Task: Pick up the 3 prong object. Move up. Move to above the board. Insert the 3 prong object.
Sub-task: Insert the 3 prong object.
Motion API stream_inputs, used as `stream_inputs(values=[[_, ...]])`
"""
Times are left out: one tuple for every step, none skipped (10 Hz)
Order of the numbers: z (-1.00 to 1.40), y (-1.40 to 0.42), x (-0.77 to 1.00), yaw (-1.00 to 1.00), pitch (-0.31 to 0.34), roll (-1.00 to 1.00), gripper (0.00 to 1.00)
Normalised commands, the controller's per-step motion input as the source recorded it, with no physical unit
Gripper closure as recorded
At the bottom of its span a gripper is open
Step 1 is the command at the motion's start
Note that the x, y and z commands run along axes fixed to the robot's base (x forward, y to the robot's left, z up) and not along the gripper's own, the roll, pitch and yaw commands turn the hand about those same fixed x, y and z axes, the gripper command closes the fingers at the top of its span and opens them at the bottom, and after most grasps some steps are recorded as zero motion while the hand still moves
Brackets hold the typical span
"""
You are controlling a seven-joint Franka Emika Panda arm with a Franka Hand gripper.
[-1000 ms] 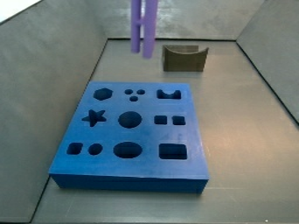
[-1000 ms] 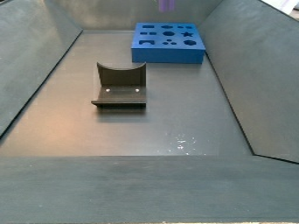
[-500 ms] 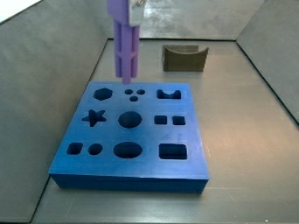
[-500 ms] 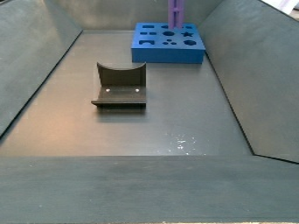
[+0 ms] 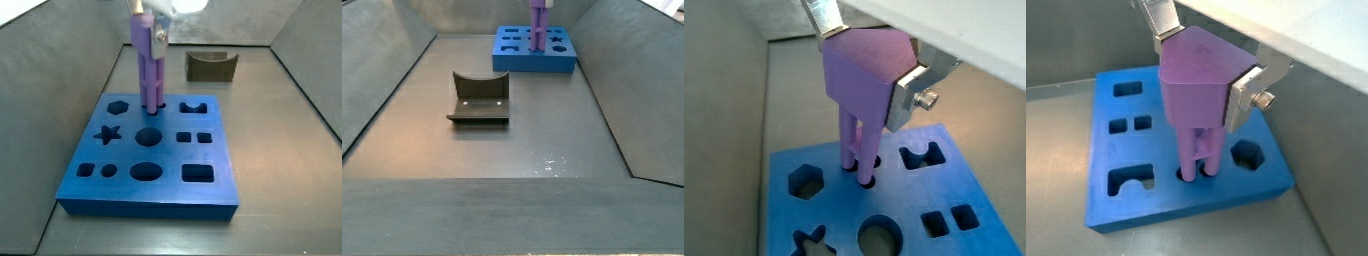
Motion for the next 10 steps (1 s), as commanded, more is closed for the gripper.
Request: stream_inputs(values=[[-0.11,0.00,-0.12,-0.05,-0.239,-0.11,1.00],[-0.21,0.00,0.00,-0.04,-0.254,-0.10,1.00],[-0.21,0.00,0.00,-0.09,-0.261,-0.11,1.00],[-0.29,0.00,0.01,-0.13,-0.284,-0.10,1.00],[-0.38,0.01,0.03,-0.12,-0.121,0.00,1.00],[-0.54,0.00,0.00,-0.14,-0.047,0.02,1.00],[-0.59,0.00,0.00,-0.13,-0.087,0.06,1.00],[-0.44,0.00,0.00,-0.15,-0.060,0.02,1.00],[-0.30,0.00,0.00,-0.13,-0.027,0.01,1.00],[-0.08,0.05,0.00,-0.05,-0.096,-0.02,1.00]])
